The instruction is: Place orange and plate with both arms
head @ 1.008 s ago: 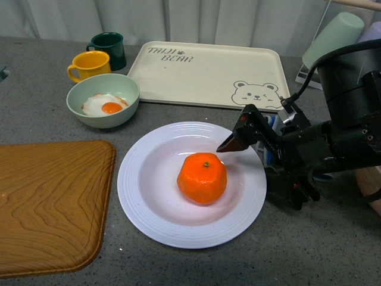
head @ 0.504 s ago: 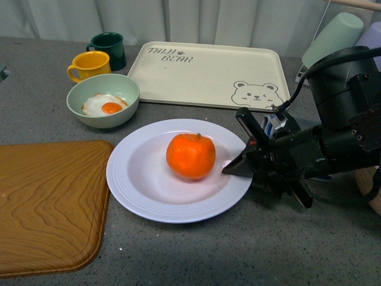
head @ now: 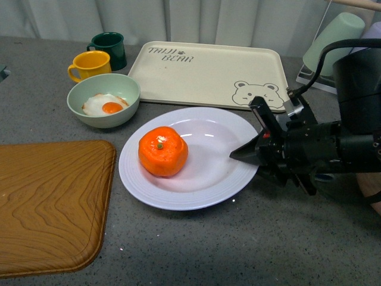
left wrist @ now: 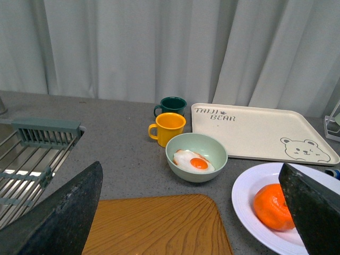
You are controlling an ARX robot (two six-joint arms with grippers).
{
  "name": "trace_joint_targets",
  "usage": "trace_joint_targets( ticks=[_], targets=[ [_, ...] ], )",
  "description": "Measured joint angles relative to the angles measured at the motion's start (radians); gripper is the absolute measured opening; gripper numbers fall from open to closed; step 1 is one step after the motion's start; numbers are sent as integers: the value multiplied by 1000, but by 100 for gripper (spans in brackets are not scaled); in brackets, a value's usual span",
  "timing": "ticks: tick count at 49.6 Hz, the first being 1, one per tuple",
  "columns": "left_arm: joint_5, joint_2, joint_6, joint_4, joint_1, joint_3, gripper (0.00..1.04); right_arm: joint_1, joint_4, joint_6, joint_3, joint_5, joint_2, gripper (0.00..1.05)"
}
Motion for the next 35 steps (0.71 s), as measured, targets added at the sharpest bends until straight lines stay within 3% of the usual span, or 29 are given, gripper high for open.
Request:
trace_joint_targets(
  ticks=[14,35],
  targets=[
    [0,0,0,0,0,0,98,-21,109,41,-9,-72,-92,4],
    [0,0,0,0,0,0,98,-72,-38,22,298,-76,20,4]
  ],
)
